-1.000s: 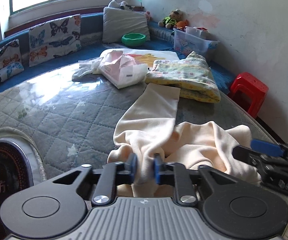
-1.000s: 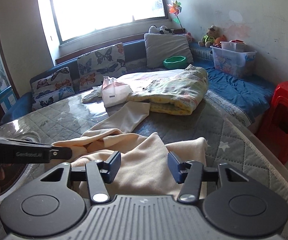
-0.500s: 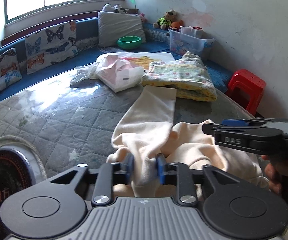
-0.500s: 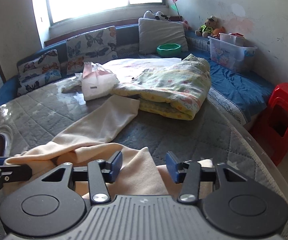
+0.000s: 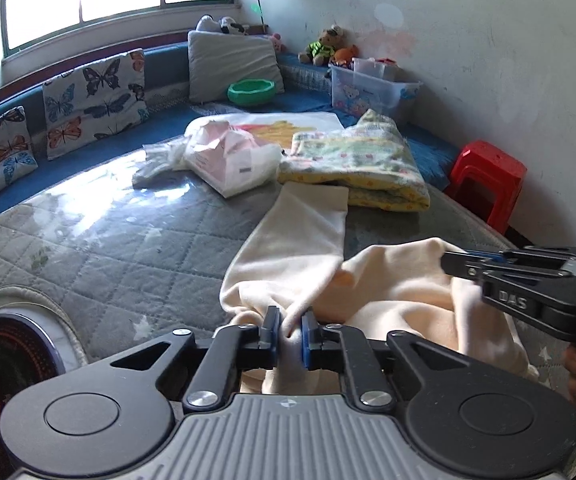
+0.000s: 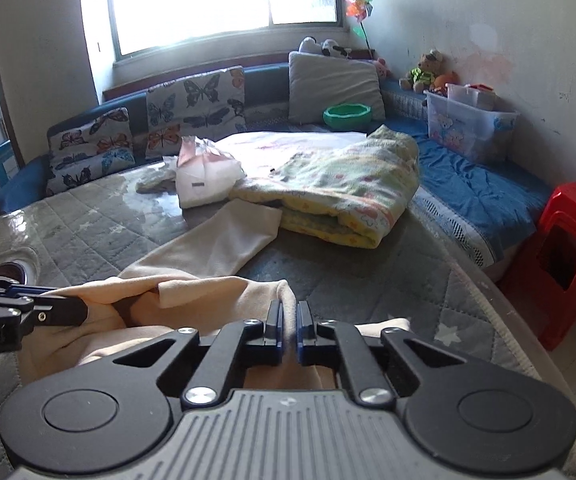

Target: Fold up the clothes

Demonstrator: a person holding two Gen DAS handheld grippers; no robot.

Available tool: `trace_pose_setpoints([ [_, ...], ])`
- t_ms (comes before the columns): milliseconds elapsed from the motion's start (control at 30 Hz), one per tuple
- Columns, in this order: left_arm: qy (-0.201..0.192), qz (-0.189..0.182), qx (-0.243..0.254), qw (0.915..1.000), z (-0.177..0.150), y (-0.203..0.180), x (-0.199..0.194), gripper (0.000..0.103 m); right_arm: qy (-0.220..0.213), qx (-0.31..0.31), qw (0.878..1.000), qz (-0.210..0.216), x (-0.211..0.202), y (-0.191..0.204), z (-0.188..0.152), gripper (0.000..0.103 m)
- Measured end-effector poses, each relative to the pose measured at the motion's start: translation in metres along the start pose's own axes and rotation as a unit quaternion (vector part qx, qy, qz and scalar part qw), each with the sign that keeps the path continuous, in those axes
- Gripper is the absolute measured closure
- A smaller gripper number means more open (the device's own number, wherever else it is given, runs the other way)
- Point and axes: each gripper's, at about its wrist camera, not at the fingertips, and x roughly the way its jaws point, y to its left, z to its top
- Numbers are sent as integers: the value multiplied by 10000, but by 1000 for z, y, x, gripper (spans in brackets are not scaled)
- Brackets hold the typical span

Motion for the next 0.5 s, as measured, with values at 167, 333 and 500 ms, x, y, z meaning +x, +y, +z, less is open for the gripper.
trace_pose_setpoints([
  [167, -198, 34, -56, 9998, -4, 9, -21, 94, -384, -59, 9992, 16, -34, 2, 0, 98],
  [333, -416, 60, -144, 9990, -12, 22, -48, 94, -667, -112, 9977, 15, -65, 4, -5, 98],
  [500, -637, 0, -335, 9974, -26, 38, -81, 94, -952, -170, 9953, -27, -101, 4, -13, 98],
])
